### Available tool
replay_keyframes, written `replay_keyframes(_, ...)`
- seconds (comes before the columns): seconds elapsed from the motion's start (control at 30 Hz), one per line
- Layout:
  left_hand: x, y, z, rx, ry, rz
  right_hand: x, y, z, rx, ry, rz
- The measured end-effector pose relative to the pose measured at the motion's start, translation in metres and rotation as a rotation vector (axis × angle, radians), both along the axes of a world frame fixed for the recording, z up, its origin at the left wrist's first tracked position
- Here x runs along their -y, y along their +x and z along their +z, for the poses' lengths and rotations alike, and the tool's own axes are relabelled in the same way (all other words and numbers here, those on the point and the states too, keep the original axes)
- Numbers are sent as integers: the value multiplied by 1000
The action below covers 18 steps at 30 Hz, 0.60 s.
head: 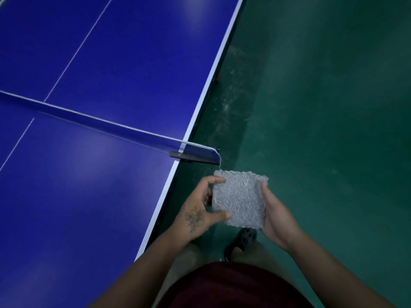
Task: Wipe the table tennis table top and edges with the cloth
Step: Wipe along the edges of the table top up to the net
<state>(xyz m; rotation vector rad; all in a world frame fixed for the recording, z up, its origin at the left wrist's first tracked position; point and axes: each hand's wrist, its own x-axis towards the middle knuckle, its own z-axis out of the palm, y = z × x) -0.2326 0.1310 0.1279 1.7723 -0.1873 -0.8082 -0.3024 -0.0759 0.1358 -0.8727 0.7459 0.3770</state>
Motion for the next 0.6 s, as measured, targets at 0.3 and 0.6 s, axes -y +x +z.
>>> replay_keyframes(0.3,67,12,-1,-13,108,81,67,-12,-12,169,-422,110)
replay_keyframes(0.6,74,69,-11,83,184,34,74,39,-28,190,-1080,364)
